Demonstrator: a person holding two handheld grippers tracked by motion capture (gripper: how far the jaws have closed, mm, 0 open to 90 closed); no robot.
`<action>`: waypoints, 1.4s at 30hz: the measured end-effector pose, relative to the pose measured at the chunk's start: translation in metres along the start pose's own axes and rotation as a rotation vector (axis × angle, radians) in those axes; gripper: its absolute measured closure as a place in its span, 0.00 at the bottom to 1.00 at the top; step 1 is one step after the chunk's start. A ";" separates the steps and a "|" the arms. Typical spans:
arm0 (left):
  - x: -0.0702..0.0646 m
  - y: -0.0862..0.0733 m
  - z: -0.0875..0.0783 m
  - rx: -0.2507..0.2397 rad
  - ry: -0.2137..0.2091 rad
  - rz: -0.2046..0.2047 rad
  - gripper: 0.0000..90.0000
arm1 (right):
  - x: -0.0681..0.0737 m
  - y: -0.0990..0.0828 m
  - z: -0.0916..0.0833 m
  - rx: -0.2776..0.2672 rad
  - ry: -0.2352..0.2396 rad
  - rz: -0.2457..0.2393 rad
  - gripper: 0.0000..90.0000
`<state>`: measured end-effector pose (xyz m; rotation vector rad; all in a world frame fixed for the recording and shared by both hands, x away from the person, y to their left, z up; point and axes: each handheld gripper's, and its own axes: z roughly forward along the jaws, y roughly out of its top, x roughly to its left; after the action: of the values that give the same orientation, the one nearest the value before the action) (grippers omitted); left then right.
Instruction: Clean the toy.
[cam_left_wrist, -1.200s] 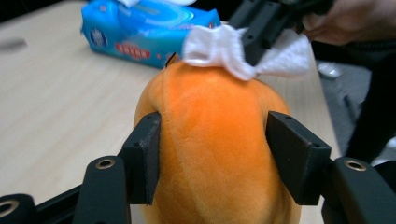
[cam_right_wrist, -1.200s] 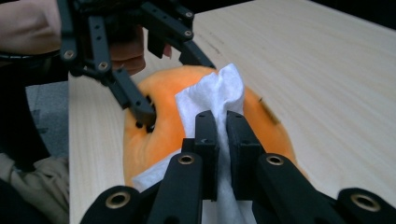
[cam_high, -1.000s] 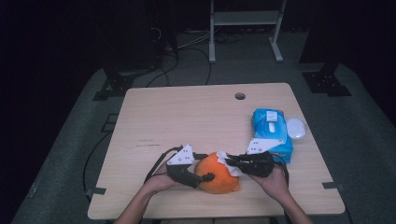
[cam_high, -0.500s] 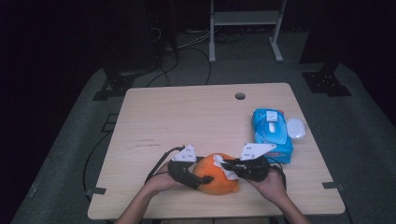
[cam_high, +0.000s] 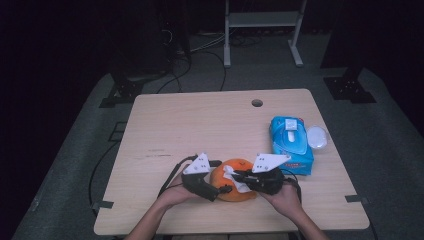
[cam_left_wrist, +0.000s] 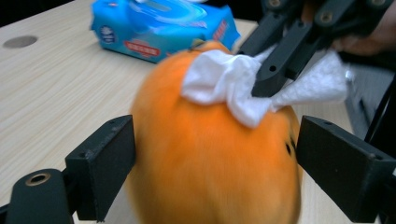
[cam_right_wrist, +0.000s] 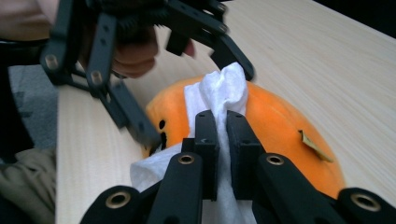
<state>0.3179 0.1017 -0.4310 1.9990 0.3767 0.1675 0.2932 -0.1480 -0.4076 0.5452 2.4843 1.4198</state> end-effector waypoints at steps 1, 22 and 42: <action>0.003 -0.003 -0.001 -0.003 -0.009 -0.034 0.25 | -0.004 0.000 -0.003 -0.005 -0.009 0.016 0.93; -0.014 -0.001 0.001 0.032 0.000 0.150 0.39 | -0.015 0.000 -0.016 -0.026 -0.070 0.021 0.93; -0.020 0.004 0.002 0.035 -0.027 0.149 0.40 | 0.015 0.014 -0.002 -0.033 -0.001 -0.056 0.93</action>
<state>0.3006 0.0924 -0.4276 2.0620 0.2152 0.2284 0.2817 -0.1361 -0.3944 0.4654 2.4503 1.4367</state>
